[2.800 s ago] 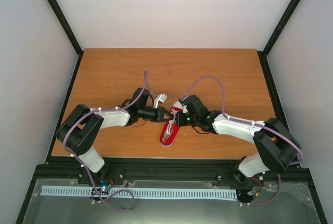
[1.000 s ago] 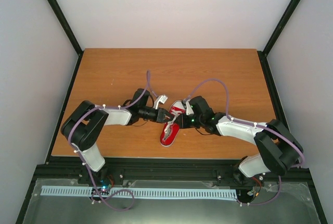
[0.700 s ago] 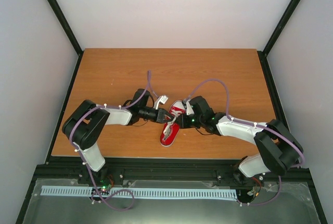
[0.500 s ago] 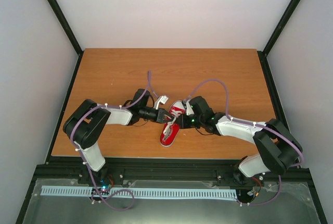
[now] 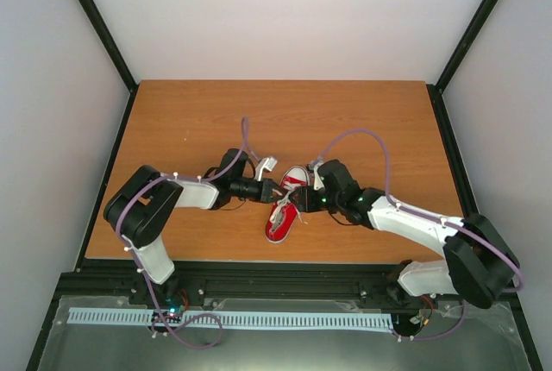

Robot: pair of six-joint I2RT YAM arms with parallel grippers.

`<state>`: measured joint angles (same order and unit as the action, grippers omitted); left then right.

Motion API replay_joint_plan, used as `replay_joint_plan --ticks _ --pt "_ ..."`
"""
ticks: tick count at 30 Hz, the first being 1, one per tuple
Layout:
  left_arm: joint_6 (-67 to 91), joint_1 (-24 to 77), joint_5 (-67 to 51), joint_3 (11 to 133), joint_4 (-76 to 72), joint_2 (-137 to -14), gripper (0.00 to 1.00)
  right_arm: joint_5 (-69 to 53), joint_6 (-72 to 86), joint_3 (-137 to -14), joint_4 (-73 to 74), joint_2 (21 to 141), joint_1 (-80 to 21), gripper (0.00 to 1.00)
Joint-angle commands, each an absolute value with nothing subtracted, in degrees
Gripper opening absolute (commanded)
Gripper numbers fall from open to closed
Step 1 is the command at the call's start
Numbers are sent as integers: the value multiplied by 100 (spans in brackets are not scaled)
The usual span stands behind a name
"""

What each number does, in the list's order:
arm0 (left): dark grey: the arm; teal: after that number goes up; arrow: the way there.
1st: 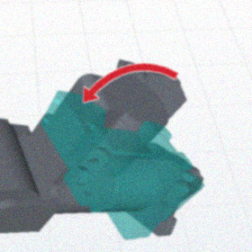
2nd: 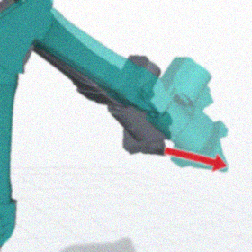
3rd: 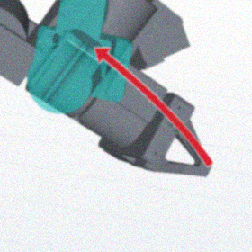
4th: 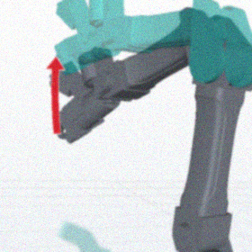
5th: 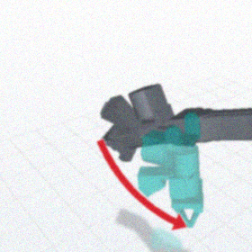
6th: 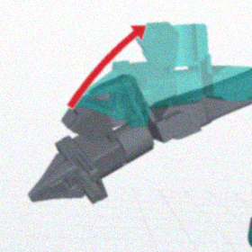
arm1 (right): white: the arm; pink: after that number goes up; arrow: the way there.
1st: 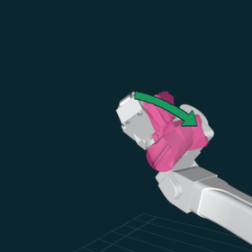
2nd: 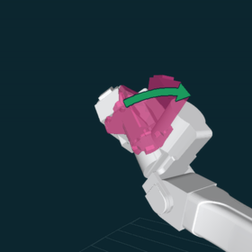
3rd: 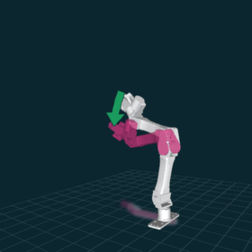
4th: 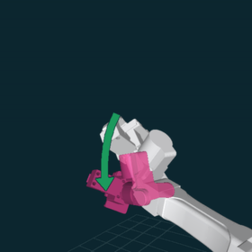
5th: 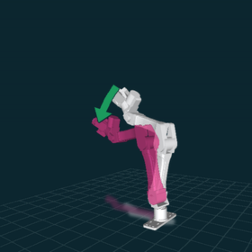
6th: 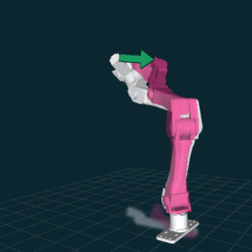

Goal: Tie the shoes

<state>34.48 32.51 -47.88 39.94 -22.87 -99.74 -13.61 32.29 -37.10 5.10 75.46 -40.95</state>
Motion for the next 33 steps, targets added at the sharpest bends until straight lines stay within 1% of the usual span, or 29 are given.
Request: replay_joint_plan --ticks 1,5,10,13,19,22,26,33 --pt "3515 3252 -4566 3885 -2625 -9754 1 -89 3229 -4055 1361 7226 -4660 60" --pt "3520 3252 -4467 3843 -2621 -9713 1 1037 3789 -4599 2107 7502 -5416 59" --pt "3551 3252 -4427 3815 -2654 -9717 1 1848 4217 -5382 2790 8273 -6213 58" --pt "3561 3252 -4372 3802 -2654 -9690 1 1968 4287 -5769 3054 8763 -6454 58" --pt "3565 3252 -4321 3777 -2636 -9630 1 2081 4426 -6292 3420 9424 -6746 52" --pt "3572 3252 -4328 3780 -2639 -9620 1 2114 4439 -6445 3544 9569 -6809 43" --pt "3560 3252 -4317 3767 -2620 -9591 1 2123 4442 -6528 3608 9665 -6833 37" --pt "3544 3252 -4269 3768 -2602 -9581 1 2016 4413 -6586 3673 9724 -6832 19"
